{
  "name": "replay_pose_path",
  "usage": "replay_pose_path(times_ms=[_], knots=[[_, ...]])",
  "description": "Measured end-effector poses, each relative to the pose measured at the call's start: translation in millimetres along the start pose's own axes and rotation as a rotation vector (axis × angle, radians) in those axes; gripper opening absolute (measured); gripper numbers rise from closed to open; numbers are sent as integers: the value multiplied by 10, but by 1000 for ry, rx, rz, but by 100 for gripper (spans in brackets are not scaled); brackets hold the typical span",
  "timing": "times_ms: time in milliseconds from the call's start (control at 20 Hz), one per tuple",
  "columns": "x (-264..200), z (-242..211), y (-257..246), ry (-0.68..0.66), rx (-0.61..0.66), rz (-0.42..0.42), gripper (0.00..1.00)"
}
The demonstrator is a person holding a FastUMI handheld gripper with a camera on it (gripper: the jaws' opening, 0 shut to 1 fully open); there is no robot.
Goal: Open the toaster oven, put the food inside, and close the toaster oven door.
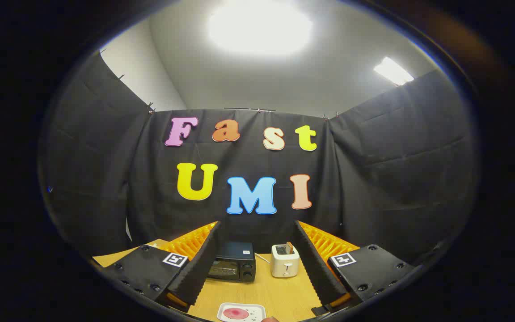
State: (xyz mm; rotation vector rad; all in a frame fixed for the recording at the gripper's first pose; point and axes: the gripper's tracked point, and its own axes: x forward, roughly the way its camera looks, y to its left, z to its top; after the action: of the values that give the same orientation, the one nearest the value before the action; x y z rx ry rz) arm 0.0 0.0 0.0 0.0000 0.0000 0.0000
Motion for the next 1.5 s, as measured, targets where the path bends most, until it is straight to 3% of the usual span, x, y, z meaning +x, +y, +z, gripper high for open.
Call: replay_pose_path(times_ms=[500, 1150, 1500], knots=[[-1, -36, -9, 18, 30, -7, 100], [89, -241, 424, 62, 74, 17, 100], [492, -303, 748, 40, 74, 28, 100]])
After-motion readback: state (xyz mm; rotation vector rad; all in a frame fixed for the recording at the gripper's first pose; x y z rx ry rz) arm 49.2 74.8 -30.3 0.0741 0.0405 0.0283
